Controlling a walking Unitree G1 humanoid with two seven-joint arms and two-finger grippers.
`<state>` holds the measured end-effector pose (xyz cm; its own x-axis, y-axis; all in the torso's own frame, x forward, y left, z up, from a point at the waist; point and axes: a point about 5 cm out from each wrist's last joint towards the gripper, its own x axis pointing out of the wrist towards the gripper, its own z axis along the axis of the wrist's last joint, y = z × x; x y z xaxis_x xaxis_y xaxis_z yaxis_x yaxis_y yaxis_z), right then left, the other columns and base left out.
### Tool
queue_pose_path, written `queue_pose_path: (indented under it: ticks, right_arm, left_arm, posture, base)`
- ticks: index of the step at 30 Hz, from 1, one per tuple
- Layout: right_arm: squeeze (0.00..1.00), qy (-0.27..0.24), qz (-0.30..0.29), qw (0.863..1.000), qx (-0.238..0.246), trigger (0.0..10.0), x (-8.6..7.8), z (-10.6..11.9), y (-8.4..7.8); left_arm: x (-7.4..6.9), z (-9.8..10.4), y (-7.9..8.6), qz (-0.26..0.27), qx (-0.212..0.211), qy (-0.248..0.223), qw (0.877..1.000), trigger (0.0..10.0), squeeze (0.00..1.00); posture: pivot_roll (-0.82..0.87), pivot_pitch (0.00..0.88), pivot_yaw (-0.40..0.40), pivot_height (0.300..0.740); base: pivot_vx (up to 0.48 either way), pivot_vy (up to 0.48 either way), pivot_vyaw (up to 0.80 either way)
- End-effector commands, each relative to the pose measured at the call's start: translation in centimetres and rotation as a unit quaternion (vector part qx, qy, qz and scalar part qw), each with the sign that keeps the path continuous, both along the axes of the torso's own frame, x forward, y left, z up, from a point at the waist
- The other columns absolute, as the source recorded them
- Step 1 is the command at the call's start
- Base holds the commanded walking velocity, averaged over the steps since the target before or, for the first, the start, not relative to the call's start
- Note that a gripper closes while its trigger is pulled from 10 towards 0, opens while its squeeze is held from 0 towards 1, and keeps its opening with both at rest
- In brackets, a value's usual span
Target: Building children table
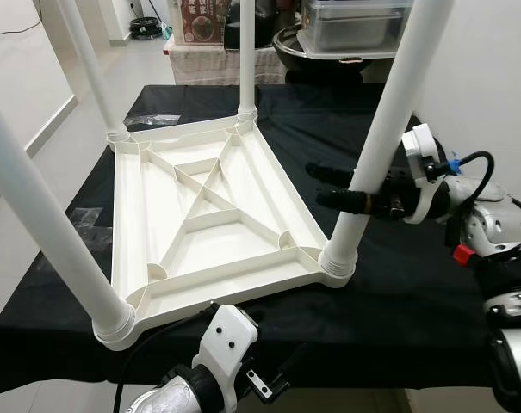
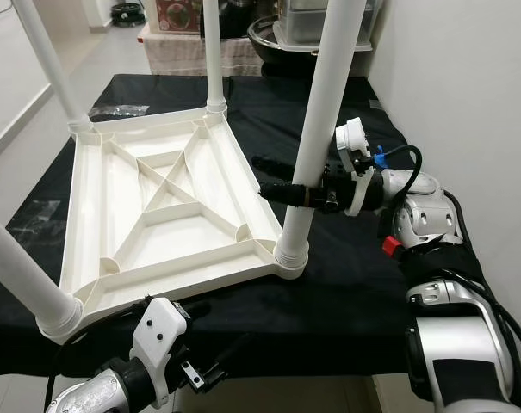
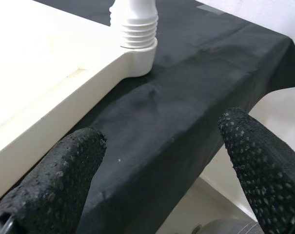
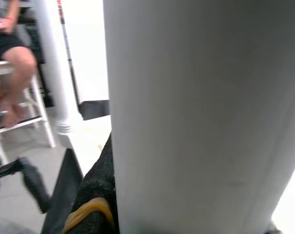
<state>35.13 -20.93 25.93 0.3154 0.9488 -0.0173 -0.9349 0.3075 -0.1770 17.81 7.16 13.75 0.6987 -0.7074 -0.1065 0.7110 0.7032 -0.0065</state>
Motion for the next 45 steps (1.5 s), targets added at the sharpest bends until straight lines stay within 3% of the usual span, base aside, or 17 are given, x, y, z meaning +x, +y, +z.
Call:
queue_pose_path:
  ticks: [1,8,12,15,17,18,20,23,25,26,28,31,34,37,40,44,45]
  right_arm:
    - [0.00,0.026,-0.058,0.997,-0.047,10.0,0.4,-2.3,-0.8]
    - [0.00,0.027,-0.124,0.991,-0.038,10.0,1.5,-2.3,-0.2]
    - [0.00,0.047,-0.204,0.977,-0.039,10.0,2.6,-3.0,-0.2]
    - [0.00,0.048,-0.224,0.973,-0.042,10.0,2.8,-3.2,-0.3]
    - [0.00,0.053,-0.283,0.957,-0.036,10.0,3.5,-3.3,-0.7]
    - [0.00,0.053,-0.283,0.957,-0.036,10.0,3.5,-3.3,-0.7]
    - [0.00,0.051,-0.353,0.934,-0.023,10.0,4.2,-3.2,-1.2]
    - [0.00,0.048,-0.375,0.926,-0.018,10.0,4.4,-3.1,-1.2]
    - [0.00,0.044,-0.447,0.893,0.001,10.0,4.9,-3.1,-1.7]
    - [0.00,0.044,-0.447,0.893,0.001,10.0,4.9,-3.1,-1.7]
    - [0.00,0.049,-0.484,0.873,0.010,10.0,5.1,-3.1,-2.0]
    - [0.00,0.051,-0.498,0.865,0.015,10.0,5.2,-3.2,-2.2]
    - [0.00,0.056,-0.539,0.840,0.030,10.0,5.4,-3.2,-2.6]
    - [0.00,0.063,-0.552,0.831,0.031,10.0,5.5,-3.3,-2.7]
    - [0.00,0.063,-0.600,0.796,0.051,10.0,5.6,-3.0,-3.4]
    - [0.00,0.061,-0.615,0.785,0.049,10.0,5.6,-3.0,-3.6]
    - [0.00,0.060,-0.626,0.776,0.047,10.0,5.6,-3.0,-3.7]
  left_arm:
    - [-0.2,-0.2,0.0,-0.002,0.005,0.003,1.000,10.0,0.00]
    - [-0.1,-0.1,0.0,0.001,0.004,0.003,1.000,10.0,0.00]
    - [0.0,-0.1,-0.1,0.001,0.002,0.002,1.000,10.0,0.00]
    - [0.0,-0.1,-0.2,0.001,0.002,0.001,1.000,10.0,0.00]
    - [0.0,-0.1,-0.2,0.001,0.002,0.001,1.000,10.0,0.00]
    - [0.0,-0.1,-0.2,0.001,0.002,0.001,1.000,10.0,0.00]
    - [0.1,-0.1,-0.2,0.001,0.002,0.001,1.000,10.0,0.00]
    - [0.1,-0.1,-0.2,0.001,0.002,0.001,1.000,10.0,0.00]
    - [0.2,-0.1,-0.2,0.002,0.001,0.000,1.000,10.0,0.00]
    - [0.2,-0.1,-0.2,0.002,0.001,0.000,1.000,10.0,0.00]
    - [0.3,0.0,-0.2,0.003,0.000,0.000,1.000,10.0,0.00]
    - [0.3,0.0,-0.2,0.003,0.000,0.000,1.000,10.0,0.00]
    - [0.3,0.0,-0.2,0.005,0.000,0.000,1.000,10.0,0.00]
    - [0.3,0.0,-0.2,0.006,0.000,-0.001,1.000,10.0,0.00]
    - [0.3,0.0,-0.2,0.006,0.000,-0.001,1.000,10.0,0.00]
    - [0.3,0.0,-0.2,0.006,0.000,-0.001,1.000,10.0,0.00]
    - [0.3,0.0,-0.2,0.006,0.000,-0.001,1.000,10.0,0.00]
  posture:
    - [0.11,0.164,0.016,0.740]
    - [0.11,0.164,0.012,0.740]
    - [0.11,0.164,0.008,0.740]
    - [0.11,0.163,0.007,0.740]
    - [0.10,0.163,0.006,0.740]
    - [0.10,0.163,0.006,0.740]
    - [0.10,0.170,0.004,0.740]
    - [0.10,0.172,0.005,0.740]
    - [0.10,0.176,0.003,0.740]
    - [0.10,0.176,0.003,0.740]
    - [0.10,0.178,0.004,0.740]
    - [0.10,0.178,0.003,0.740]
    - [0.11,0.180,0.002,0.740]
    - [0.11,0.181,0.001,0.740]
    - [0.10,0.184,0.001,0.740]
    - [0.11,0.185,0.001,0.740]
    - [0.11,0.184,0.001,0.740]
  base:
    - [0.000,0.000,0.00]
    - [0.000,0.000,0.00]
    - [0.000,0.000,0.00]
    - [0.000,0.000,0.00]
    - [0.000,0.000,0.00]
    - [0.000,0.000,0.00]
    - [0.000,0.000,0.00]
    - [0.000,0.000,0.00]
    - [0.000,0.000,0.00]
    - [0.000,0.000,0.00]
    - [0.000,0.000,0.00]
    - [0.000,0.000,0.00]
    - [0.000,0.000,0.00]
    - [0.000,0.000,0.00]
    - [0.000,0.000,0.00]
    - [0.000,0.000,0.00]
    - [0.000,0.000,0.00]
